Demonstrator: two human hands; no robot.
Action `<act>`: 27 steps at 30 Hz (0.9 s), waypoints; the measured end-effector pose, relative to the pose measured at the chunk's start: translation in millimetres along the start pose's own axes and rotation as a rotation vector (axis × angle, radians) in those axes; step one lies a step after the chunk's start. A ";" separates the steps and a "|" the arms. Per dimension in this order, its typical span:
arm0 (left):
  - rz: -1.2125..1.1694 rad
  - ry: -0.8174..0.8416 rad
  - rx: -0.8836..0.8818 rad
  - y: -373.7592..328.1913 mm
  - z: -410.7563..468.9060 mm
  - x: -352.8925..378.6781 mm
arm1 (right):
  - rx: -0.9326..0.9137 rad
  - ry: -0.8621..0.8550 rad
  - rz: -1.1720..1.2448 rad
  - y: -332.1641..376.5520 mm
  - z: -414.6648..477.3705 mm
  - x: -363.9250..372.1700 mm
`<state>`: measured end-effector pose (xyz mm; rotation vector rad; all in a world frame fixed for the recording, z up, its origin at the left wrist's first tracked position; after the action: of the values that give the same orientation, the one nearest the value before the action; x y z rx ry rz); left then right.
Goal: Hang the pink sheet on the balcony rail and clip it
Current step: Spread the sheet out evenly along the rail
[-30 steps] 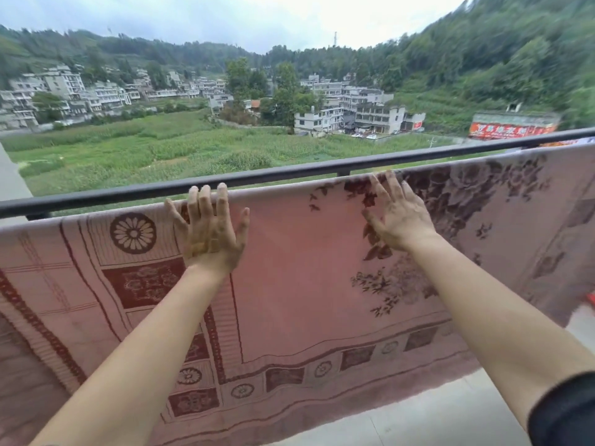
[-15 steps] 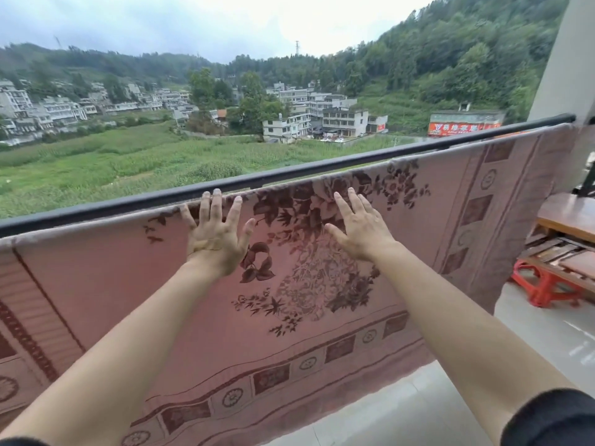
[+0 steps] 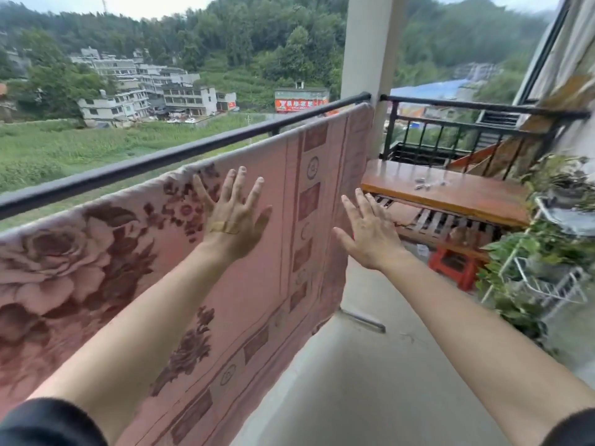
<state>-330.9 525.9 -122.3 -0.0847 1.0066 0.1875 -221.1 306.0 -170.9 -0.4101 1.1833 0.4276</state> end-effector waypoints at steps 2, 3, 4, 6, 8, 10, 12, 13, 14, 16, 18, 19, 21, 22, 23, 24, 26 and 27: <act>-0.060 0.025 0.068 -39.5 47.4 32.6 | 0.088 -0.004 -0.038 -59.4 17.5 5.4; -0.073 0.031 0.101 -59.3 70.3 47.1 | 0.138 -0.017 -0.055 -87.9 24.4 6.8; -0.093 0.035 0.127 -79.4 92.1 59.8 | 0.186 -0.028 -0.068 -115.2 29.6 8.6; -0.157 0.052 0.181 -122.3 131.2 83.1 | 0.262 -0.028 -0.091 -164.5 35.3 16.1; -0.208 0.060 0.234 -167.5 166.1 105.1 | 0.316 -0.022 -0.111 -210.4 39.9 27.2; -0.241 0.058 0.282 -211.9 199.9 129.0 | 0.374 -0.026 -0.119 -256.7 49.2 41.0; -0.267 0.059 0.321 -249.5 226.1 154.7 | 0.432 -0.028 -0.114 -299.3 59.7 56.8; -0.272 0.066 0.337 -268.8 240.7 172.8 | 0.461 -0.023 -0.109 -323.5 68.1 69.2; -0.273 0.077 0.348 -286.1 254.7 192.3 | 0.483 -0.017 -0.101 -346.8 78.1 82.9; -0.267 0.116 0.353 -316.5 282.3 231.4 | 0.511 0.007 -0.086 -390.0 100.7 109.4; -0.249 0.155 0.352 -340.4 316.7 263.5 | 0.525 0.039 -0.071 -429.8 129.3 130.6; -0.242 0.167 0.349 -349.0 335.5 275.6 | 0.519 0.057 -0.061 -446.8 144.9 138.7; -0.238 0.161 0.321 -357.4 377.8 294.9 | 0.485 0.073 -0.051 -477.7 183.5 150.5; -0.246 0.156 0.299 -358.8 398.7 303.3 | 0.474 0.072 -0.046 -492.0 204.7 154.3; -0.253 0.153 0.280 -359.2 418.4 312.0 | 0.473 0.070 -0.033 -505.2 225.2 158.0; -0.250 0.152 0.266 -359.1 436.2 322.0 | 0.476 0.075 -0.014 -516.2 244.9 163.6; -0.237 0.144 0.250 -358.3 467.6 344.2 | 0.467 0.088 0.023 -530.7 282.0 180.1; -0.235 0.144 0.241 -357.5 482.4 356.2 | 0.446 0.094 0.035 -535.2 300.8 190.3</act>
<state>325.2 292.8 -172.0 0.0042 1.1466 -0.1574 357.0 27.6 -208.8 -0.0232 1.3369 0.1656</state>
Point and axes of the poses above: each hand's wrist, its own z-axis towards the middle knuckle, its own x-axis out of the palm, y = z × x, the point moved 9 cm from there along z, towards the middle knuckle, and after that the axes turned 9 degrees about -z, right-handed, at the moved point
